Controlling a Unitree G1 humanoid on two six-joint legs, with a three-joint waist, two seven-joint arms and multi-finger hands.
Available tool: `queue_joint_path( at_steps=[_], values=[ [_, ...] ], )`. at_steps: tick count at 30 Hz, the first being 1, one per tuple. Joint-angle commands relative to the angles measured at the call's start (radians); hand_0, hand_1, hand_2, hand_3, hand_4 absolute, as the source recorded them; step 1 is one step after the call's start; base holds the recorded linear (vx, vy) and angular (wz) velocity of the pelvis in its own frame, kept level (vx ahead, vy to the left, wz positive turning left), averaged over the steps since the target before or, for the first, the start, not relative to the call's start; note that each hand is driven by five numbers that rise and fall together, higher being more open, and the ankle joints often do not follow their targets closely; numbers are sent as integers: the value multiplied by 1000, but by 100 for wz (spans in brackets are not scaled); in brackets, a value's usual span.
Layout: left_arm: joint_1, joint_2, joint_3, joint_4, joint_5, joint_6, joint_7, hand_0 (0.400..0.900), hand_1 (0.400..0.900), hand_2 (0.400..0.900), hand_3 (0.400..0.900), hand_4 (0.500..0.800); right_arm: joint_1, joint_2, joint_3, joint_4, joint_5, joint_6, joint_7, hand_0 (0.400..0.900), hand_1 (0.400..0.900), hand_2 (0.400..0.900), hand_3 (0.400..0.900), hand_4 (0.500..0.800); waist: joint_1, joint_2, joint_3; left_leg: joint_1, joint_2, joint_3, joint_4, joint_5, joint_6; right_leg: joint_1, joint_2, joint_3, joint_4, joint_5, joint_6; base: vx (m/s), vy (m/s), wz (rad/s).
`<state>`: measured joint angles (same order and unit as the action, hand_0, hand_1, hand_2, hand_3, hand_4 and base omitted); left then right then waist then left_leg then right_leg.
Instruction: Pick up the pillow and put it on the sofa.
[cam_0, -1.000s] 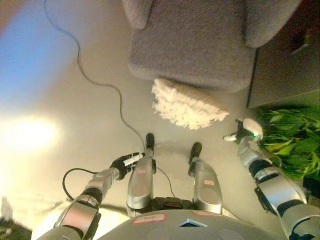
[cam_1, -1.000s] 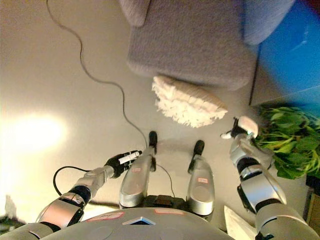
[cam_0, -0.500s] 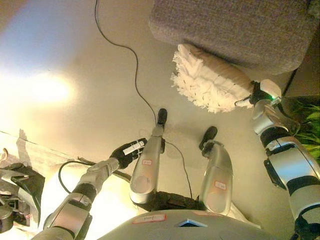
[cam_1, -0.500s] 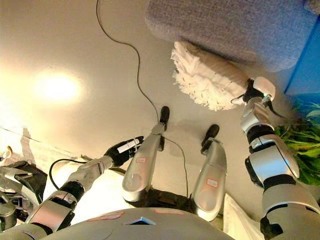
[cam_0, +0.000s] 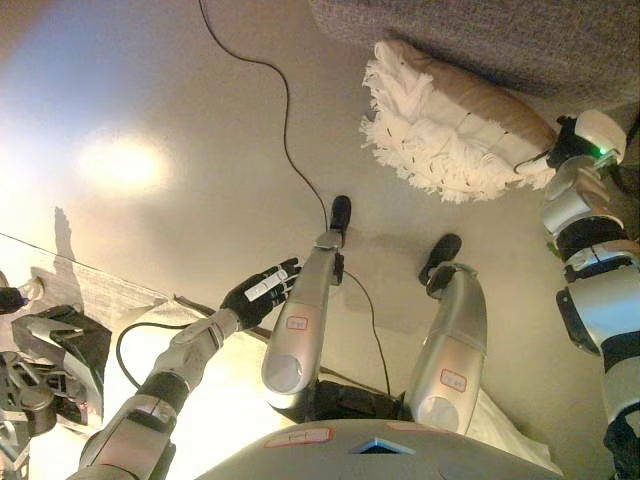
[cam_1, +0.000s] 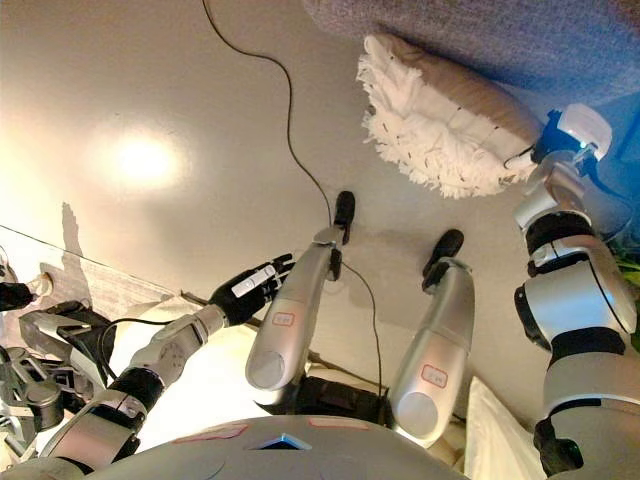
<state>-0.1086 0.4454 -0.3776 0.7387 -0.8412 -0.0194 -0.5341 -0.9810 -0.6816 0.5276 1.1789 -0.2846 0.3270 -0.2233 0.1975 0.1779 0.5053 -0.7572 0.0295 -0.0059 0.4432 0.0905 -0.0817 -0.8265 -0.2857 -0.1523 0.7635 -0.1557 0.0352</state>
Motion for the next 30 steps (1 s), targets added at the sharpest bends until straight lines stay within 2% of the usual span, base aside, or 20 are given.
queue_joint_path(
  at_steps=[1,8,12,18,26,30],
  values=[
    [102,0,-32,-87,-56,-22,-88,900,900,900,900,800,-116,-130,65,1,-1,13,-11,900,900,900,900,800,4,55,15,-58,-57,51,139,-172,95,1,58,-77,92,-129,-53,0,0,0],
    [144,7,-44,-125,-71,-44,-127,900,900,900,900,800,-218,-141,114,10,21,22,31,900,900,900,900,800,18,78,15,-174,-75,48,274,-217,112,-115,45,-45,216,-159,-70,10,33,4],
    [168,13,-46,-144,-81,-43,-161,900,900,900,900,800,-263,-140,137,4,54,5,61,900,900,900,900,800,24,88,15,-231,-81,38,332,-235,114,-173,46,-23,270,-172,-77,5,44,4],
    [190,26,-50,-168,-79,-50,-193,900,900,900,900,800,-293,-126,150,-9,119,-31,104,900,900,900,900,800,39,90,15,-284,-85,27,369,-243,116,-224,49,-25,302,-178,-84,5,3,2],
    [219,41,-54,-220,-98,-74,-231,900,900,900,900,800,-327,-107,173,-24,168,-8,201,900,900,900,900,800,54,100,15,-378,-96,17,455,-257,108,-319,32,-15,372,-183,-86,-7,4,6],
    [224,43,-60,-233,-99,-94,-250,900,900,900,900,800,-340,-91,183,-20,172,-12,200,900,900,900,900,800,61,102,15,-419,-100,9,489,-264,106,-361,32,-9,401,-189,-90,-35,-20,6]
  ],
)
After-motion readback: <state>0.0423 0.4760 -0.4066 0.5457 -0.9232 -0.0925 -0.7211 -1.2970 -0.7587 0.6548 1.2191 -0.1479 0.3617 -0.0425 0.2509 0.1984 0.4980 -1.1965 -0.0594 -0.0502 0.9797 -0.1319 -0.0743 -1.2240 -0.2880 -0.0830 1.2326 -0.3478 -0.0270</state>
